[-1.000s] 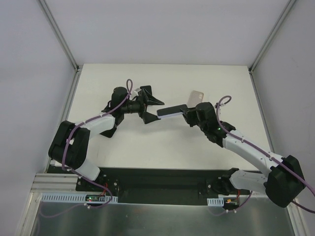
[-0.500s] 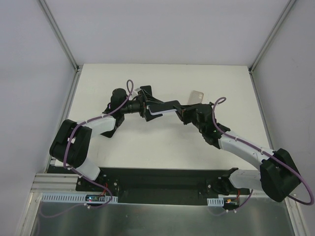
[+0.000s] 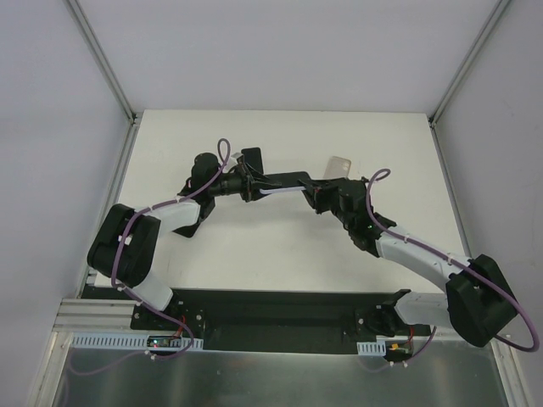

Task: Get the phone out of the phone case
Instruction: Remove the phone case from the phone.

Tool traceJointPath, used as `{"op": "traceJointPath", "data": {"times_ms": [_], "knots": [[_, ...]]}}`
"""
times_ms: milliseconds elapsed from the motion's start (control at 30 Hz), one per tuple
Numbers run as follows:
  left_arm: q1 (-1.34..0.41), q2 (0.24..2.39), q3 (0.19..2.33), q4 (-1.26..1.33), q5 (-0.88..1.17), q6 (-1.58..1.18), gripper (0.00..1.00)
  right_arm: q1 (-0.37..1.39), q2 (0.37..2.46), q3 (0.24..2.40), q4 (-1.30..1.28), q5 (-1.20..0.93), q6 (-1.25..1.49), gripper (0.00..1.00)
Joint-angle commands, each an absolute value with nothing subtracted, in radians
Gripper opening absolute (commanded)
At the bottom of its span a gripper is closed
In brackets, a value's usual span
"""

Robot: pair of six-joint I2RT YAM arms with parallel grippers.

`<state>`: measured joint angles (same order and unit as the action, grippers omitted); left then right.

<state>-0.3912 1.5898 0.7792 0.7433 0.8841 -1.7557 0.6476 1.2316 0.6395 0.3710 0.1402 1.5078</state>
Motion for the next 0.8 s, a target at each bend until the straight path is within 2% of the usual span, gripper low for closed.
{"op": "traceJointPath", "data": {"times_ms": [0,33,133,233,367,400,500,767], "knots": [[-0.379,1.594,0.784,0.843,0.914,-1.752,0.0,0.649,1.238,0.657,0.502,0.078,1.473,0.38],[-0.364,1.595,0.784,0.857,0.928,-1.747,0.0,0.646,1.232,0.661,0.5,0.069,1.41,0.58],[-0.33,1.603,0.801,0.881,1.018,-1.704,0.0,0.608,1.203,0.661,0.494,-0.02,1.292,0.75],[-0.29,1.627,0.859,0.879,1.144,-1.634,0.0,0.519,1.186,0.683,0.453,-0.197,1.12,0.77],[-0.279,1.68,0.94,0.917,1.287,-1.548,0.0,0.372,1.235,0.831,0.257,-0.49,0.819,0.79],[-0.279,1.695,0.954,0.919,1.314,-1.511,0.0,0.359,1.277,0.857,0.25,-0.626,0.778,0.79],[-0.285,1.706,0.991,0.931,1.396,-1.429,0.0,0.339,1.362,0.966,0.157,-0.82,0.629,0.79],[-0.288,1.701,0.988,0.934,1.44,-1.361,0.0,0.339,1.393,1.026,0.036,-0.92,0.439,0.79]]}}
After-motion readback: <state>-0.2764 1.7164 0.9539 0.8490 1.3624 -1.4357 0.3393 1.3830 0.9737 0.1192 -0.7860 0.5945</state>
